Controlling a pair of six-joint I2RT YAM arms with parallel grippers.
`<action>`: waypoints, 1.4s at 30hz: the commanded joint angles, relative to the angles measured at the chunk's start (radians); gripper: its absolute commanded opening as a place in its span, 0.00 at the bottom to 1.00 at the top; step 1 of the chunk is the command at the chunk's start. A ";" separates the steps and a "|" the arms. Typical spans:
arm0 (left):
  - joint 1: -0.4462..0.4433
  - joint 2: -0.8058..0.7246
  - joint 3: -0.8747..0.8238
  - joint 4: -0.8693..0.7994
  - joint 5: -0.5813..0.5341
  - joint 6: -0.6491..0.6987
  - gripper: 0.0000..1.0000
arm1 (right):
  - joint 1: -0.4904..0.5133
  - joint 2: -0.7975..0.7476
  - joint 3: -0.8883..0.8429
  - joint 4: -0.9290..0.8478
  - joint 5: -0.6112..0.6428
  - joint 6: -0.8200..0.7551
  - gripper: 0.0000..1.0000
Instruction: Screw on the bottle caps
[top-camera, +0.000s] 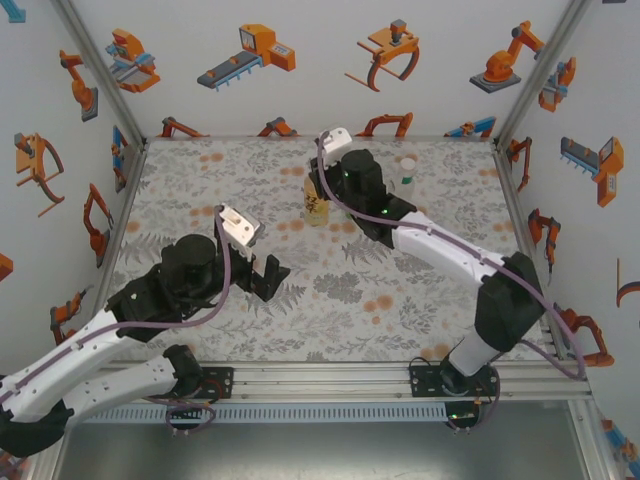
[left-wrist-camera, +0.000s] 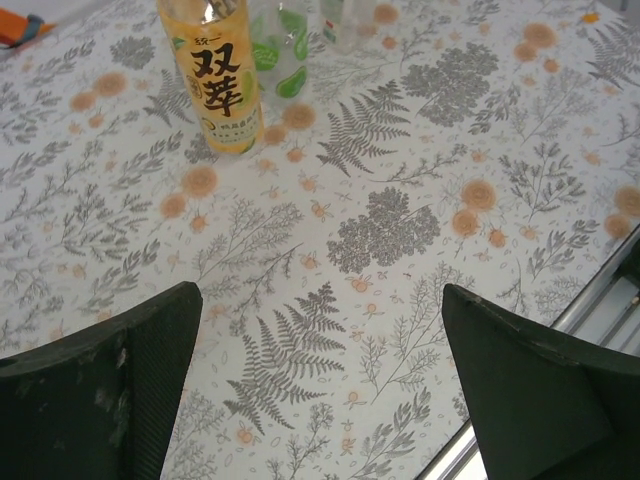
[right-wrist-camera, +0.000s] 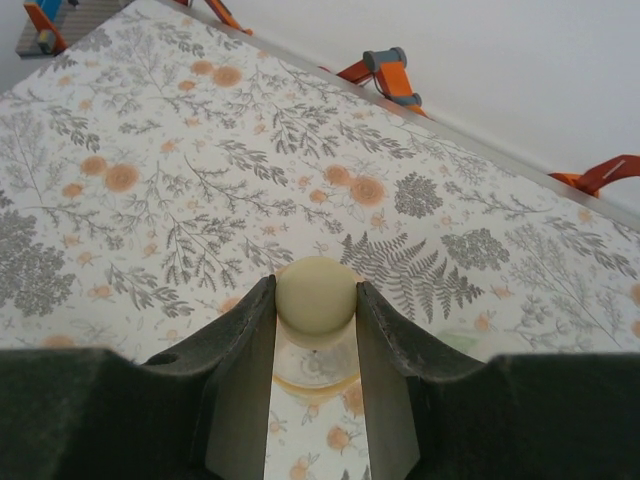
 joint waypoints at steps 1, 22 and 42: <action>0.007 -0.038 -0.031 -0.011 -0.084 -0.071 0.97 | -0.015 0.049 0.068 0.106 -0.053 -0.024 0.00; 0.073 -0.129 -0.072 -0.002 -0.200 -0.180 0.97 | -0.028 0.179 0.109 0.094 -0.064 -0.022 0.00; 0.074 -0.170 -0.104 0.015 -0.220 -0.174 0.97 | -0.029 0.186 0.165 0.035 -0.071 -0.036 0.67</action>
